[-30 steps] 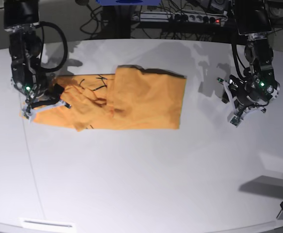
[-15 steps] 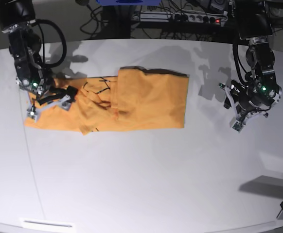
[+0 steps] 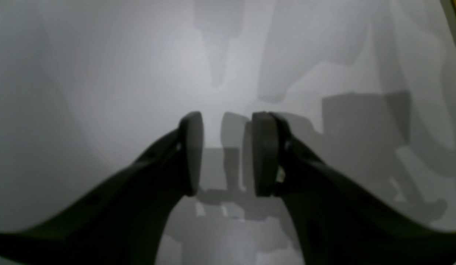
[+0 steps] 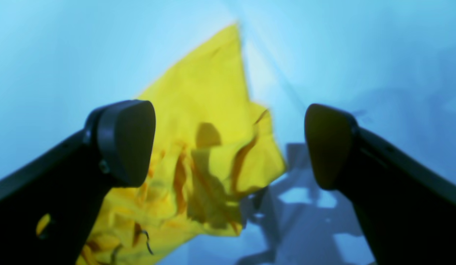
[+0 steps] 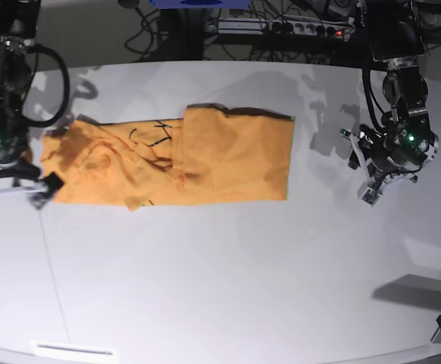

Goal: Fold the T-shirt properly
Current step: 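Release and move the right gripper back to the shirt's end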

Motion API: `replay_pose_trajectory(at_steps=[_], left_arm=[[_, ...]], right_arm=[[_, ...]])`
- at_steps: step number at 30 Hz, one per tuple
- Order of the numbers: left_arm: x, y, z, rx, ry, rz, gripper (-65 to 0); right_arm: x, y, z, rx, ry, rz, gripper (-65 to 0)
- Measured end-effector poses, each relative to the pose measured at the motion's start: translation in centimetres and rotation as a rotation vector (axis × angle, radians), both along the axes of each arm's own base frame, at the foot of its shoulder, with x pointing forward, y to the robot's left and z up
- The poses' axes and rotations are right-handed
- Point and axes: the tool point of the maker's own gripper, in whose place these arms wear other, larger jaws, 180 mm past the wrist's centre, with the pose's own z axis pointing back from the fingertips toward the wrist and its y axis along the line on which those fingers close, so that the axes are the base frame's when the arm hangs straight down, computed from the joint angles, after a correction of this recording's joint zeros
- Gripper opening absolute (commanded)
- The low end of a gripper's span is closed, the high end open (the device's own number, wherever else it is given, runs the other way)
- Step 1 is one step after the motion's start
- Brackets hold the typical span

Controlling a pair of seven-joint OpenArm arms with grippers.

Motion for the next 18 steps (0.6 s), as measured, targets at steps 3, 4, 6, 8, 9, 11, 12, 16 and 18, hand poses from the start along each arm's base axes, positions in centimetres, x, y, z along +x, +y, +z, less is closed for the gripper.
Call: replay_pose_trajectory(at_steps=[3,4,6,8,9,11,12,16,18], left_arm=[[0.0,0.0,0.0,-0.001,-0.002,0.0,-42.5],[0.0,0.0,0.0,-0.001,-0.001,0.0,-42.5],[0.0,0.0,0.0,-0.001,-0.001,0.0,-42.5],[0.1,0.1,0.1,0.0,-0.002,0.002,-42.5],[0.1,0.1,0.1,0.0,-0.003,0.003,-42.5],[0.1,0.1,0.1,-0.002,-0.004,0.003,-42.5],[0.1,0.1,0.1,-0.002,-0.004,0.003,-42.5],[0.1,0.2,0.1,0.004,-0.003,0.004,-42.5],[0.1,0.1,0.1,0.0,-0.004,0.004,-42.5]], right_arm=[[-0.3,-2.5,0.9,-0.005,-0.035,-0.09,-2.8],[-0.5,-3.1,0.9,-0.001,-0.044,-0.122,-2.8],[-1.1,-3.5,0.5,0.032,-0.038,-0.166,-2.8],[-1.5,-2.8,-0.1,0.068,-0.011,-0.14,-2.8],[-1.4,-2.4,-0.2,0.068,-0.012,-0.115,-2.9],[-1.6,-1.2,-0.8,0.105,0.002,-0.088,-2.9],[-1.6,-0.6,-1.1,0.119,0.005,-0.07,-2.9],[-1.3,0.2,-1.3,0.129,-0.001,-0.038,-3.0],[-1.3,0.2,-1.3,0.124,-0.001,-0.034,-3.0]])
